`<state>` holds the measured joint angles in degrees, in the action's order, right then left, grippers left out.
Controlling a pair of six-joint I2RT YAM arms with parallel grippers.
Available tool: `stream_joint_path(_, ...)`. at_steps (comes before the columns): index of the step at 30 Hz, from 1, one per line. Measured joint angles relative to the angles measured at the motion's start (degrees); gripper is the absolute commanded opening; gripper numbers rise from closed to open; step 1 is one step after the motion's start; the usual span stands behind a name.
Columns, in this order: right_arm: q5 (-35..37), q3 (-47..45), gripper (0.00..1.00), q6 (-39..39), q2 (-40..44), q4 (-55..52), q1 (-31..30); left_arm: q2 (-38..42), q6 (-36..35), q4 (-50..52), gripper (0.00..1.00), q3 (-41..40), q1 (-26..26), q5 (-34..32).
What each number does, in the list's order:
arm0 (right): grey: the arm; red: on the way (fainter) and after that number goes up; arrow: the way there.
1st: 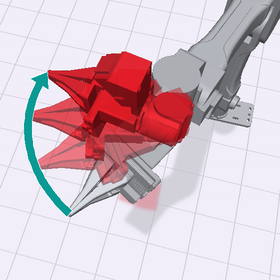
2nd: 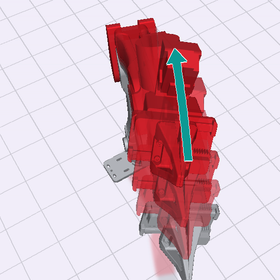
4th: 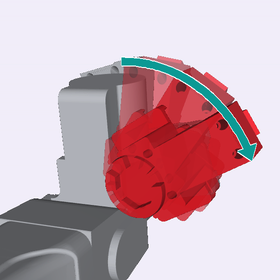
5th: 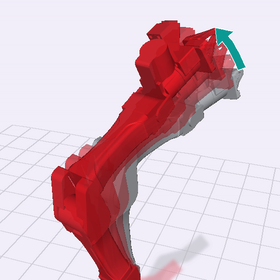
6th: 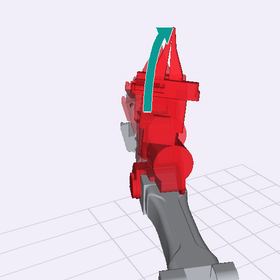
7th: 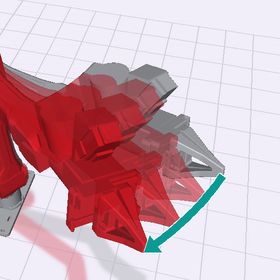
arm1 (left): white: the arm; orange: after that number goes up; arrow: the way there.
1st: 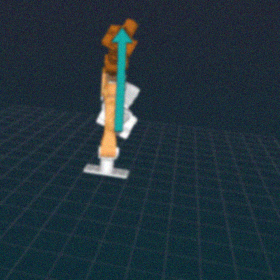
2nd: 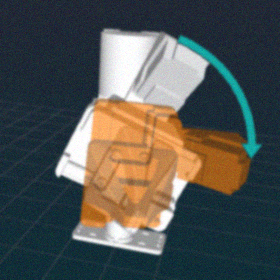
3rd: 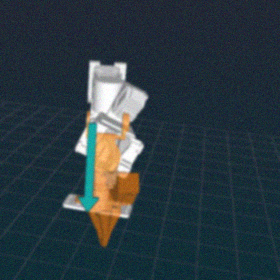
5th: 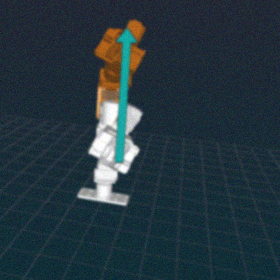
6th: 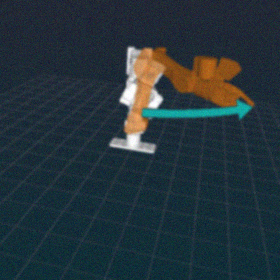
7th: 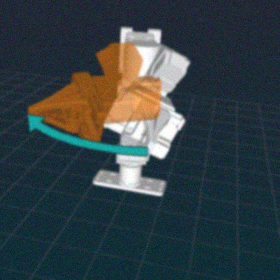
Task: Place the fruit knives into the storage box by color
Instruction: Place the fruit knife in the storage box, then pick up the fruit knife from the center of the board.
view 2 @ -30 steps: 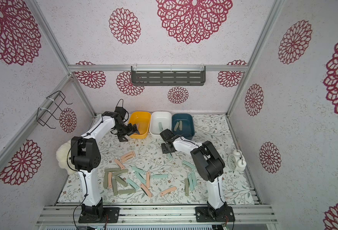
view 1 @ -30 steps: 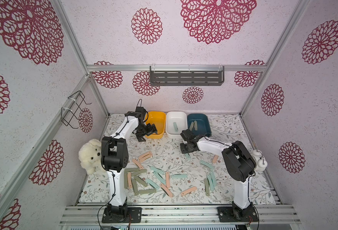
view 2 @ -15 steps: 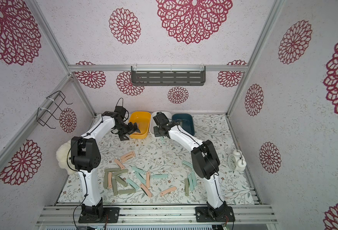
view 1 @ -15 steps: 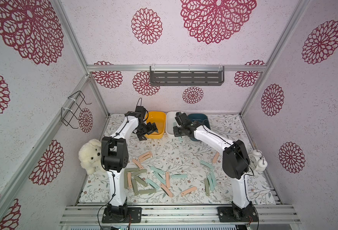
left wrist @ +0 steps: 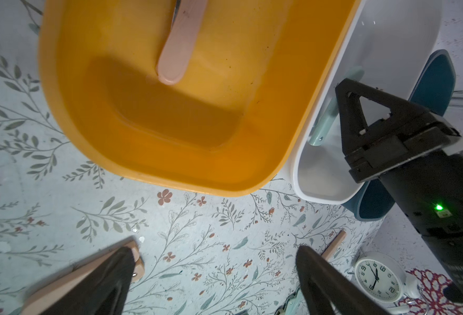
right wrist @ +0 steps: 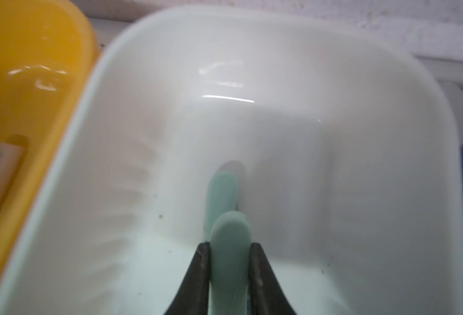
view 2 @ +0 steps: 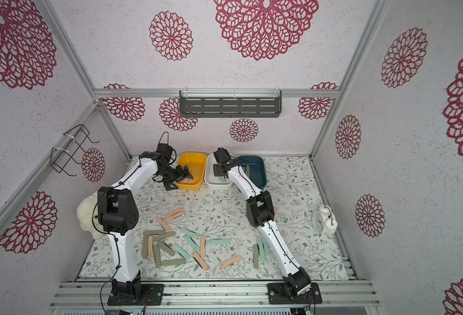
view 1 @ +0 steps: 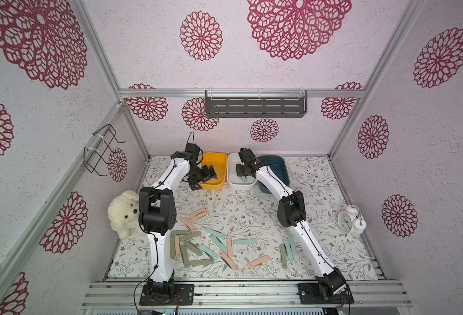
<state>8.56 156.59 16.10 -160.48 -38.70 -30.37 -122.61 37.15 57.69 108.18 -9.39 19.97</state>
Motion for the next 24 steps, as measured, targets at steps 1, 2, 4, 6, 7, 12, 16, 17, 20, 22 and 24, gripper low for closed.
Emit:
stream_joint_path(1,-0.2,0.0,0.19,0.0,-0.3,0.3,0.4,-0.3,-0.1,0.0,0.97,0.0,0.1,0.0)
stream_joint_path(2,-0.3,0.0,0.22,0.0,-0.4,0.3,0.6,-0.6,-0.1,0.0,0.97,0.0,0.1,0.1)
stream_joint_path(4,-1.0,0.4,0.31,0.1,-0.4,0.3,0.9,-1.7,-0.4,0.8,0.97,1.4,0.1,0.1)
stream_joint_path(6,-1.6,1.0,0.37,0.2,-0.4,0.3,1.0,-2.9,-0.7,1.5,0.97,3.3,0.1,0.1)
stream_joint_path(7,-2.1,1.5,0.40,0.2,-0.4,0.3,0.9,-3.3,-0.9,1.7,0.97,4.2,0.0,0.1)
stream_joint_path(12,-4.1,4.1,0.52,0.0,0.1,-0.2,0.4,-3.4,-2.0,2.8,0.97,5.4,-0.1,-0.2)
stream_joint_path(16,-4.9,5.0,0.62,-0.4,2.0,-1.9,0.1,-3.4,-3.2,4.3,0.97,5.6,-0.2,-1.2)
stream_joint_path(17,-5.0,5.6,0.64,-0.7,2.2,-2.6,0.0,-3.4,-3.4,4.9,0.97,6.0,-0.2,-1.5)
stream_joint_path(20,-5.6,9.5,0.73,-1.4,2.5,-5.6,-0.5,-3.4,-4.0,6.0,0.97,7.6,-0.5,-2.6)
stream_joint_path(22,-5.6,11.0,0.78,-1.7,3.2,-7.8,-1.0,-3.3,-4.2,6.0,0.97,7.8,-0.9,-3.0)
stream_joint_path(24,-5.5,11.6,0.81,-2.1,4.5,-10.7,-1.9,-2.4,-4.1,5.5,0.97,5.6,-1.4,-3.9)
